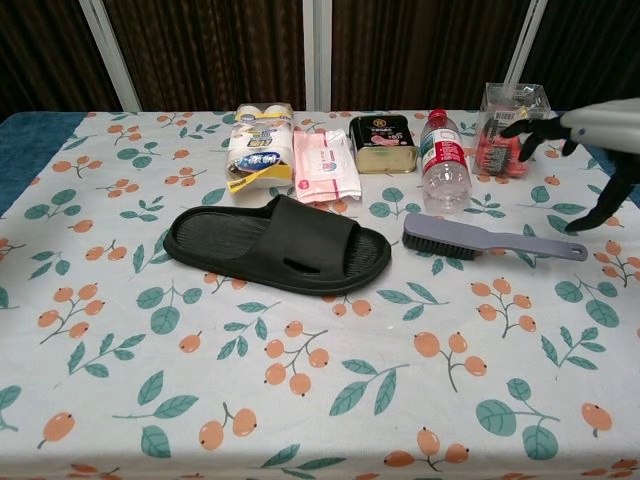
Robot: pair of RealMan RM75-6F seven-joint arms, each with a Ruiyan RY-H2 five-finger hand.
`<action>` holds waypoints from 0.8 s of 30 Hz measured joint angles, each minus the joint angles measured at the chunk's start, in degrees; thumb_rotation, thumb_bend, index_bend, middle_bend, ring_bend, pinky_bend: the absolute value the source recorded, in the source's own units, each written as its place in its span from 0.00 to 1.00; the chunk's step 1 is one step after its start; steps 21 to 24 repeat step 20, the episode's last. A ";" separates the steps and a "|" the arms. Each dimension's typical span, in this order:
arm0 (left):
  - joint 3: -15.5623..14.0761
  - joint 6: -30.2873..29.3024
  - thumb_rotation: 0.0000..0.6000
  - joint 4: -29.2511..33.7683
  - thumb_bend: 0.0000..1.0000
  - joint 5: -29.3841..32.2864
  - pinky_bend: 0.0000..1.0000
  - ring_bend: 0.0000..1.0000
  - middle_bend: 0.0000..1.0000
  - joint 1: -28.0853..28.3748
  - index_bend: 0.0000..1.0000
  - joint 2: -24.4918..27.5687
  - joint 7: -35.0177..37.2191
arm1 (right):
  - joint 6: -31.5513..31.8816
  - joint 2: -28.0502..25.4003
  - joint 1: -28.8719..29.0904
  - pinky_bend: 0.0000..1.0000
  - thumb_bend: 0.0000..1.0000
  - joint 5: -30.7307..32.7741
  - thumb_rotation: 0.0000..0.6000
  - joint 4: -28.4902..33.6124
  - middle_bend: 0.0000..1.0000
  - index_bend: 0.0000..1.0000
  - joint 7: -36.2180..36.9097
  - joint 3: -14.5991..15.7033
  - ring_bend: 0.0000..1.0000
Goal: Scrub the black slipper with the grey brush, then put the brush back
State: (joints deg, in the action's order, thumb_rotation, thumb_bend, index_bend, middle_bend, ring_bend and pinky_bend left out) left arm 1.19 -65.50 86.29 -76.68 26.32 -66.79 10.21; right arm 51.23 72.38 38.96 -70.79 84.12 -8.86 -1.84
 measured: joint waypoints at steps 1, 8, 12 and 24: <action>-0.17 -0.74 1.00 0.06 0.16 0.13 0.17 0.10 0.17 -0.74 0.17 0.35 -0.31 | 2.26 -1.59 -1.25 0.22 0.07 -0.80 1.00 1.16 0.23 0.03 0.57 0.03 0.08; -0.95 -8.38 1.00 -0.26 0.15 2.42 0.17 0.10 0.17 -7.49 0.17 1.36 -4.48 | 17.04 -7.66 -10.90 0.17 0.13 -4.89 1.00 4.50 0.16 0.04 4.34 1.00 0.06; -1.03 -13.82 1.00 -0.89 0.15 3.50 0.16 0.10 0.17 -11.46 0.17 0.80 -7.39 | 25.43 -8.76 -17.33 0.13 0.13 -6.86 1.00 4.42 0.11 0.01 6.91 1.85 0.01; -2.37 -24.35 1.00 1.12 0.14 0.01 0.15 0.10 0.17 -18.31 0.17 -0.51 -13.85 | 36.53 -8.37 -27.93 0.10 0.13 -10.94 1.00 3.69 0.11 0.01 12.92 3.71 0.00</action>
